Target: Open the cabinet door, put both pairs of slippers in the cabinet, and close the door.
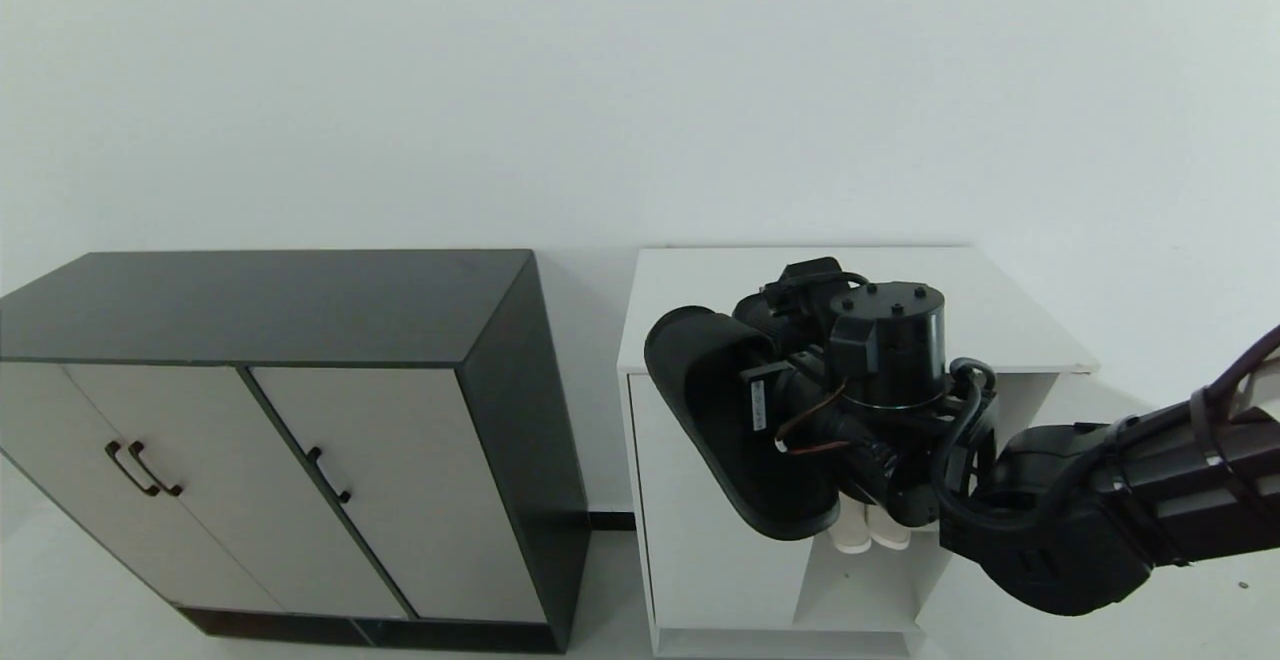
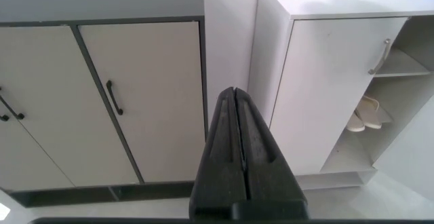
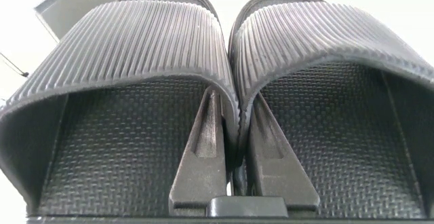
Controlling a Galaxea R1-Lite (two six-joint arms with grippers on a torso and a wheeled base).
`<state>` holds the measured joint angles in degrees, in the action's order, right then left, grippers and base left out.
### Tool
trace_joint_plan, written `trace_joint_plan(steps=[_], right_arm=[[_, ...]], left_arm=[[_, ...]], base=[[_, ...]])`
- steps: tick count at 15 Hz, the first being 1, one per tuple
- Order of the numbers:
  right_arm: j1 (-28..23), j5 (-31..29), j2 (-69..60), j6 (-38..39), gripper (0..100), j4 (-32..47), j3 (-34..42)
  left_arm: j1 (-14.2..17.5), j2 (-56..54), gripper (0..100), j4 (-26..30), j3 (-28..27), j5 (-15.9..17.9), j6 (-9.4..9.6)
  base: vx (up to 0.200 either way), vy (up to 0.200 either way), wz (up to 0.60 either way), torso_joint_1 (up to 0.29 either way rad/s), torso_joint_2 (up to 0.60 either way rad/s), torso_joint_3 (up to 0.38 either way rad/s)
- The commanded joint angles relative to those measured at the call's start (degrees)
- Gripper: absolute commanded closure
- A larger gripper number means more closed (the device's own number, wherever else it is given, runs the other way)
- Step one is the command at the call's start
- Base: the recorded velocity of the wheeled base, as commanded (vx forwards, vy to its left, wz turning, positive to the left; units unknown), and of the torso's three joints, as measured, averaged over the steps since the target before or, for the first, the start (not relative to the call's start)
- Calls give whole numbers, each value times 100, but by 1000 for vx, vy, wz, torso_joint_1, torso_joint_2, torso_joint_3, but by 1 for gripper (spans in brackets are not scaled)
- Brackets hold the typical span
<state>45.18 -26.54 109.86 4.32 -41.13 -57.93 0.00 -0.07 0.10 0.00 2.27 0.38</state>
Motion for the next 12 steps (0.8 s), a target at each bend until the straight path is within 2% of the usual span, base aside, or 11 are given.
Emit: trace_joint_plan(steps=[1,9,12], right_arm=[[9,0,0,-1,100,-9,10],[17,0,-9,-1,100,-9,36],[26,0,-9,-1,100,-9,45]], left_arm=[[0,7,100,-1,0,2,-3],[0,7,100,-1,0,-7,-20],[0,7,100,-1,0,-7,-20]], base=[[0,0,0,0,0,0],[0,0,0,0,0,0],[0,-200,0,2,1,2]])
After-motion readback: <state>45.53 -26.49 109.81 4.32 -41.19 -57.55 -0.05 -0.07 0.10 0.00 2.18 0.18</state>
